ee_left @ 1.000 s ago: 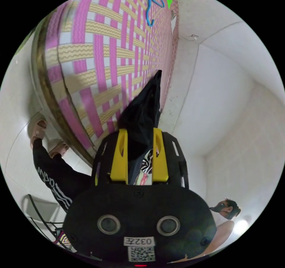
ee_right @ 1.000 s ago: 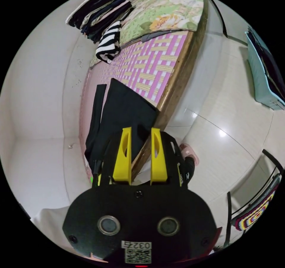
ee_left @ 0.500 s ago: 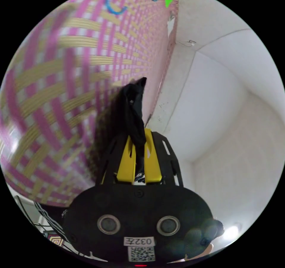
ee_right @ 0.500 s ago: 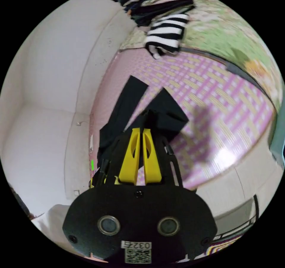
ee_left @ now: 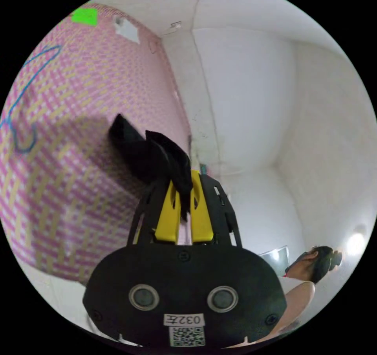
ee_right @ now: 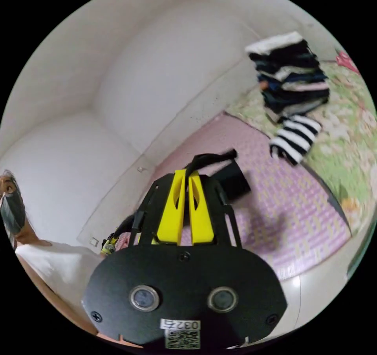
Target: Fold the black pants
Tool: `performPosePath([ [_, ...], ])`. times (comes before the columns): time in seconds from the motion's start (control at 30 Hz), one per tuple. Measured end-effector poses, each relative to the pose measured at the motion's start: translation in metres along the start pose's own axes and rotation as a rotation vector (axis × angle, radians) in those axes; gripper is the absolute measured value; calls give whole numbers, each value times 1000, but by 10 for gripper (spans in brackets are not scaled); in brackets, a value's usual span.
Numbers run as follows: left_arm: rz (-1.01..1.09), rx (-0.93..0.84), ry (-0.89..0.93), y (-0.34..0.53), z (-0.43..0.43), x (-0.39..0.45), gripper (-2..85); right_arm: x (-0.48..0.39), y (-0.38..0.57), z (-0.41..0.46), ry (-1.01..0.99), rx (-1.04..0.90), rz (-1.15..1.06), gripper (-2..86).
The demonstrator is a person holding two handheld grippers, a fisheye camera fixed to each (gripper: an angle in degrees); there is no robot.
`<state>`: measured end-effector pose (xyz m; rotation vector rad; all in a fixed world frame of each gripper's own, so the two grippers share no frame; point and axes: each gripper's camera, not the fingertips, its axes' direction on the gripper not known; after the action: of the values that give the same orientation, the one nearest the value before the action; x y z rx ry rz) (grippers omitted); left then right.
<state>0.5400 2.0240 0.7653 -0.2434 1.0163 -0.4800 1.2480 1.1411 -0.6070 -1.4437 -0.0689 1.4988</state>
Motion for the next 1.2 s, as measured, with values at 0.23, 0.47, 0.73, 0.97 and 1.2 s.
performPosePath([
  [0.23, -338, -242, -429, 46, 2, -116, -13, 148, 148, 49, 301, -330, 443, -10],
  [0.47, -308, -279, -492, 36, -21, -91, -6, 158, 175, 41, 345, -414, 480, 3],
  [0.73, -287, -84, -517, 70, -86, -42, 21, 117, 131, 14, 463, -215, 328, 67],
  [0.97, -245, 351, -632, 136, -138, 37, -10, 142, 54, 140, 203, -335, 306, 83],
  [1.2, -138, 187, -529, 152, -79, 68, -9, 177, -6, 255, 189, -442, 362, 113],
])
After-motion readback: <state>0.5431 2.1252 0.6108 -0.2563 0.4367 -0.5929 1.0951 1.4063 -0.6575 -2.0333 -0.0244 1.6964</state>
